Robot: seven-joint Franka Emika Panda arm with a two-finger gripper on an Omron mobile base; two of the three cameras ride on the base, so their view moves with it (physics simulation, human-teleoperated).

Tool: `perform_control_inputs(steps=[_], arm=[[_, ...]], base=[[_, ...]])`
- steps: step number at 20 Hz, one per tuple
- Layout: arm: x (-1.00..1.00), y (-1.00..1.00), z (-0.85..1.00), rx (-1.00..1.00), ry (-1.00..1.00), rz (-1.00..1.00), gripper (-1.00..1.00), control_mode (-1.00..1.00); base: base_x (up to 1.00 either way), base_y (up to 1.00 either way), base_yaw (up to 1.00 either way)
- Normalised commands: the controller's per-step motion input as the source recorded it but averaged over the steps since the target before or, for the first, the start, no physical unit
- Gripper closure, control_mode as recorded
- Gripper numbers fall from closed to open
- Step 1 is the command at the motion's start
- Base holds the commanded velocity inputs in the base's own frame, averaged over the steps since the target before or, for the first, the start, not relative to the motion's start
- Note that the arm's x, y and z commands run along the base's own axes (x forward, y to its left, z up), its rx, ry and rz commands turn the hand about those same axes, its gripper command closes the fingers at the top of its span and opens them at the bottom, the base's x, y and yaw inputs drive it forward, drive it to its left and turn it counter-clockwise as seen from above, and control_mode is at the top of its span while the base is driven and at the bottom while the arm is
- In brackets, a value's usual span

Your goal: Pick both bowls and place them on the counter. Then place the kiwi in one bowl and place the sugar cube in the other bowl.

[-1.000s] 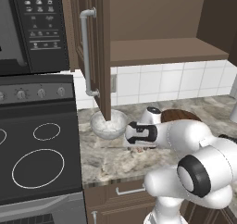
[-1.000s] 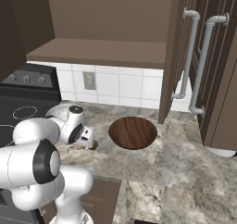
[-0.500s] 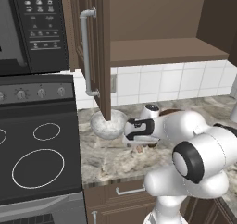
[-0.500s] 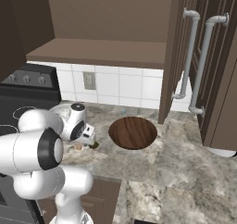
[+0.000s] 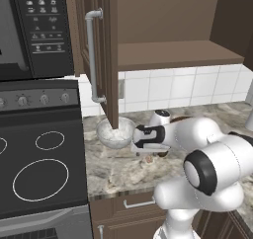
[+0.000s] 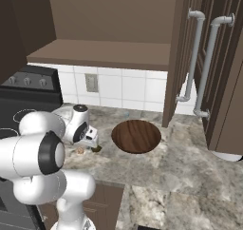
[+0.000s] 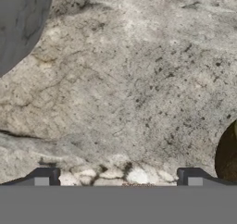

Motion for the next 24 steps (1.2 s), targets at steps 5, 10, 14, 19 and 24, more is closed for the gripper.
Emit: perform_control_inputs(steps=[5, 10, 14, 19, 24], arm=[[-0.18, 0.00, -0.13, 0.00, 0.00, 0.00, -1.00, -1.00], [-0.14, -0.01, -0.18, 0.00, 0.00, 0.00, -1.00, -1.00], [-0.02, -0.01, -0.21, 0.00, 0.00, 0.00, -1.00, -1.00], [-0.01, -0.04, -0.25, 0.00, 0.00, 0.00, -1.00, -1.00], [-0.02, -0.06, -0.25, 0.00, 0.00, 0.00, -1.00, -1.00]], base=[[0.00, 0.00, 0.00], [0.00, 0.00, 0.00], [0.00, 0.00, 0.00], [0.00, 0.00, 0.00], [0.00, 0.00, 0.00]])
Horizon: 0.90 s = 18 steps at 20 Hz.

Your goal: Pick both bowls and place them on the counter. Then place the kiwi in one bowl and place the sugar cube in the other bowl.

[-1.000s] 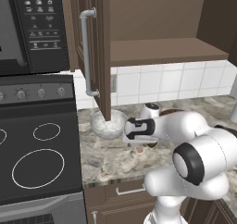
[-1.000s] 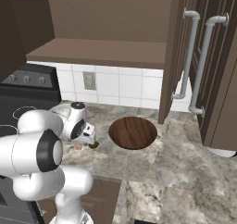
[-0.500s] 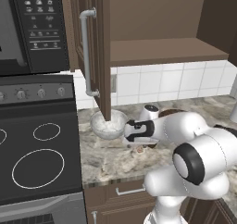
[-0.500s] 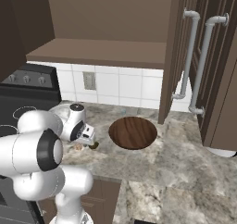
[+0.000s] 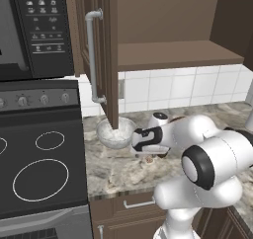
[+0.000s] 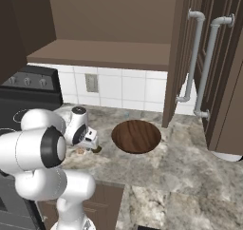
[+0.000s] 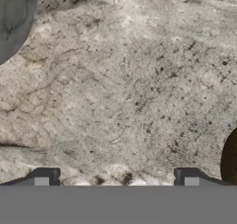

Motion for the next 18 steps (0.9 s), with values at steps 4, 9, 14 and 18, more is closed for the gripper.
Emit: perform_control_inputs(steps=[4, 9, 14, 18], arm=[[-0.10, -0.01, -0.18, 0.00, 0.00, 0.00, -1.00, -1.00], [-0.15, 0.00, -0.11, 0.00, 0.00, 0.00, -1.00, -1.00], [-0.21, 0.00, -0.08, 0.00, 0.00, 0.00, -1.00, -1.00], [-0.23, -0.01, -0.07, 0.00, 0.00, 0.00, -1.00, -1.00]], base=[[0.00, 0.00, 0.00], [0.00, 0.00, 0.00], [0.00, 0.00, 0.00], [0.00, 0.00, 0.00]])
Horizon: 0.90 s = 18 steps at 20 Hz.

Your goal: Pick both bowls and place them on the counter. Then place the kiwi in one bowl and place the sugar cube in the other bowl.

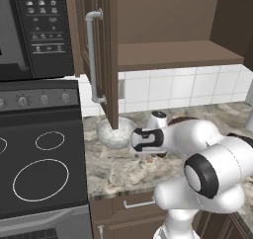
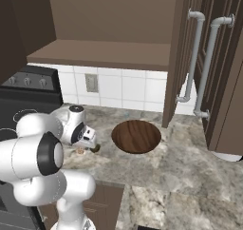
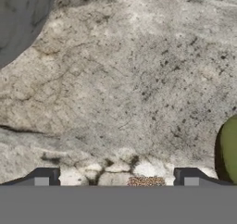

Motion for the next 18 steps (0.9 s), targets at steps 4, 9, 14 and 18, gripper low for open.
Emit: perform_control_inputs(steps=[4, 9, 14, 18], arm=[[-0.27, -0.01, -0.05, 0.00, 0.00, 0.00, -1.00, -1.00], [-0.24, -0.04, -0.09, 0.00, 0.00, 0.00, -1.00, -1.00], [0.07, -0.04, -0.21, 0.00, 0.00, 0.00, -1.00, -1.00], [0.23, 0.00, -0.17, 0.00, -0.01, 0.00, -1.00, -1.00]], base=[[0.00, 0.00, 0.00], [0.00, 0.00, 0.00], [0.00, 0.00, 0.00], [0.00, 0.00, 0.00]])
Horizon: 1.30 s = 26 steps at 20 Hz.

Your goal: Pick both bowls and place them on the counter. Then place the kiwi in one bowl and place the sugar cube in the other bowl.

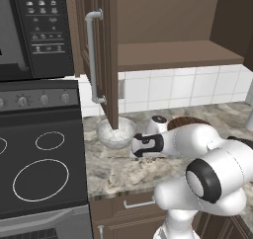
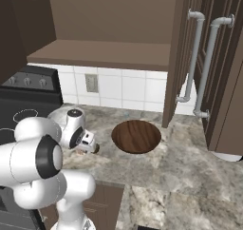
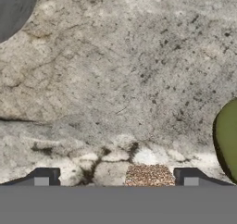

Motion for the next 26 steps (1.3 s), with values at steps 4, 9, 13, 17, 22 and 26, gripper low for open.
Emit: perform_control_inputs(steps=[4, 9, 13, 17, 22, 26], arm=[[0.13, 0.00, -0.13, 0.00, -0.01, 0.00, -1.00, -1.00], [-0.04, -0.01, -0.16, 0.00, 0.00, 0.00, -1.00, -1.00], [-0.15, -0.02, -0.15, 0.00, 0.00, 0.00, -1.00, -1.00], [-0.13, -0.06, -0.13, 0.00, 0.00, 0.00, -1.00, -1.00], [-0.09, -0.09, -0.14, 0.00, 0.00, 0.00, -1.00, -1.00], [-0.05, -0.09, -0.14, 0.00, 0.00, 0.00, -1.00, -1.00]], base=[[0.00, 0.00, 0.00], [0.00, 0.00, 0.00], [0.00, 0.00, 0.00], [0.00, 0.00, 0.00], [0.00, 0.00, 0.00], [0.00, 0.00, 0.00]])
